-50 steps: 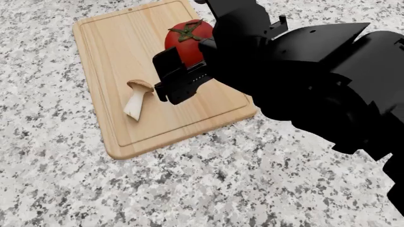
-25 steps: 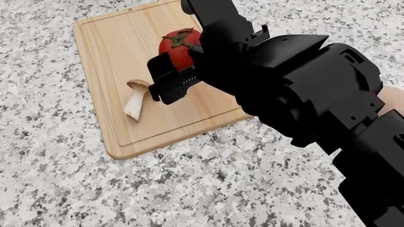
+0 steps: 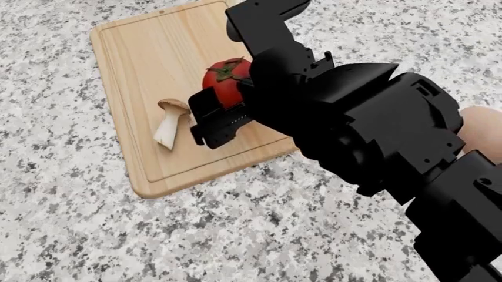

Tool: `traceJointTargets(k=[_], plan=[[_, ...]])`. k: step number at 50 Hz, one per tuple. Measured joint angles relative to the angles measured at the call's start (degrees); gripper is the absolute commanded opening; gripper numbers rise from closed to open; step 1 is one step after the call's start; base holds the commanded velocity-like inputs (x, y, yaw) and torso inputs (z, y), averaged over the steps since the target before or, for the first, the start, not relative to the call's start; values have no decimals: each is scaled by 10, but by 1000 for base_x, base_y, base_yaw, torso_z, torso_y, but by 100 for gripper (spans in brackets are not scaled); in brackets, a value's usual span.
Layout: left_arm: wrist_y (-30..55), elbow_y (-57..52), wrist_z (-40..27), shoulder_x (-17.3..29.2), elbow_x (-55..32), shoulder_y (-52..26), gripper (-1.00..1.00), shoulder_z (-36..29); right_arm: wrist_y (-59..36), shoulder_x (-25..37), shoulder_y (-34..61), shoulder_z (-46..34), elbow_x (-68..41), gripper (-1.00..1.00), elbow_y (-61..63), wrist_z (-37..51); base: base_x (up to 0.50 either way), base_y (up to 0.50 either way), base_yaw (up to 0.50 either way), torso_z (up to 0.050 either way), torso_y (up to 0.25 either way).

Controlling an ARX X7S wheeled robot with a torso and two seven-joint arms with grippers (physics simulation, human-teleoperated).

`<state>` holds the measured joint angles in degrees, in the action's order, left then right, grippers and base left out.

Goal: Clear the non-vegetable object off the cutting board and place the vegetables onto it.

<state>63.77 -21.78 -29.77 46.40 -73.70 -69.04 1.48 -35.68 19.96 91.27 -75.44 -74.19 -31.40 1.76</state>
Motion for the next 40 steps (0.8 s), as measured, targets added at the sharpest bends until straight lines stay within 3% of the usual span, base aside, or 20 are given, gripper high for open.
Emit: traceJointTargets(k=[3, 4, 23, 40], plan=[[-1, 0, 0, 0, 0, 0, 100, 0, -1, 0, 0, 1, 1, -100, 1, 0, 0, 0, 0, 0, 0], [-1, 0, 0, 0, 0, 0, 100, 0, -1, 0, 0, 1, 2, 100, 1, 0, 0, 0, 0, 0, 0], [-4, -1, -1, 3, -4, 3, 100, 0, -15, 22, 15, 4, 10, 100, 43, 7, 0, 0, 0, 0, 0], [-3, -5, -10, 6, -16, 2, 100, 3, -57, 103, 43, 47, -58, 100, 186, 79, 0, 0, 0, 0, 0]])
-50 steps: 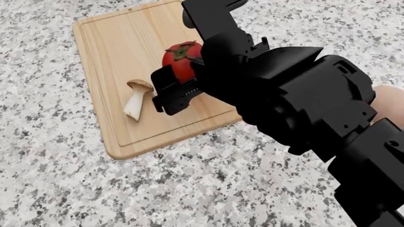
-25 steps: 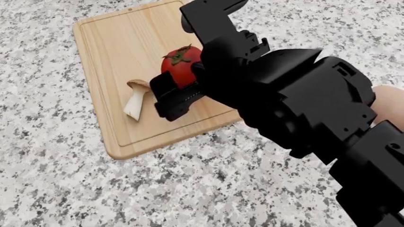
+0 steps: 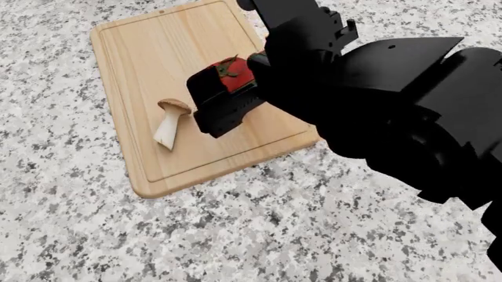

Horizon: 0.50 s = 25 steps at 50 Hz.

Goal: Clear the non-vegetable object off the cutting board and place the vegetables onto it.

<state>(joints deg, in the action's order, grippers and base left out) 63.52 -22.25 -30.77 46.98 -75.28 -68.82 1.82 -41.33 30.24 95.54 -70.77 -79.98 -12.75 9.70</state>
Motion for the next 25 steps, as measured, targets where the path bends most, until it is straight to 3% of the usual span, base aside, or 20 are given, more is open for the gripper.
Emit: traceJointTargets(k=[25], plan=[[-1, -17, -14, 13, -28, 25, 100, 22, -29, 160, 36, 91, -175, 100, 282, 183, 0, 0, 0, 0, 0]])
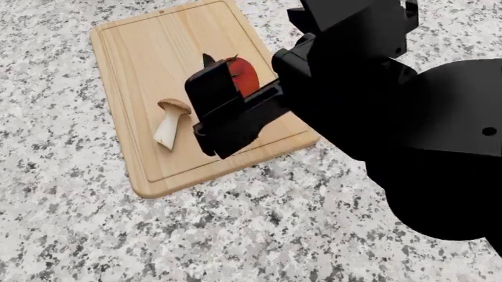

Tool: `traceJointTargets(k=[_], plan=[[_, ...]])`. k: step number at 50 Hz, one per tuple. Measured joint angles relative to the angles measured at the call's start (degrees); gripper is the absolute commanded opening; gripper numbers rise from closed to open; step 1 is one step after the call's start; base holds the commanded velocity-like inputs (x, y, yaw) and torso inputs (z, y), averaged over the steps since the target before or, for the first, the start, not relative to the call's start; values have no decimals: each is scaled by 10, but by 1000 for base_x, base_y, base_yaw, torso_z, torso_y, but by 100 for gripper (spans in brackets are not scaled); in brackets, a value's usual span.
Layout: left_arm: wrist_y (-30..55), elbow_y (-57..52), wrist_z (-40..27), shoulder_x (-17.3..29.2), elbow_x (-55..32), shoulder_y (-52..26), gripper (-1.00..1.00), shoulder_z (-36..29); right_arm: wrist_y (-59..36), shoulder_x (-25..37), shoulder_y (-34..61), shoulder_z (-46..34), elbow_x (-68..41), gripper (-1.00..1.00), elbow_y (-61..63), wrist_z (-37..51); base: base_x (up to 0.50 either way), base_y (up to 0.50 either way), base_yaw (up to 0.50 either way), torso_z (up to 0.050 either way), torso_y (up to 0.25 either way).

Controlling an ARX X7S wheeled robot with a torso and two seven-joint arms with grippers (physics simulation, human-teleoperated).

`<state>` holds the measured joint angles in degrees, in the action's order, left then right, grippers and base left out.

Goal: Clear the non-vegetable object off the cutting board and place the vegetables onto it.

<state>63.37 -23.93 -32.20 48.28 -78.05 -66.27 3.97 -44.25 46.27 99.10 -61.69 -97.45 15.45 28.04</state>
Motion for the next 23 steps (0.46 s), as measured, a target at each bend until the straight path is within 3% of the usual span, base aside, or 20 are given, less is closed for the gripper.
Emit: traceJointTargets(k=[12, 23], plan=[[5, -22, -25, 9, -44, 17, 100, 20, 33, 76, 9, 45, -95, 100, 145, 115, 0, 0, 0, 0, 0], [6, -59, -74, 30, -135, 29, 100, 54, 58, 118, 51, 82, -186, 100, 236, 208, 0, 0, 0, 0, 0]])
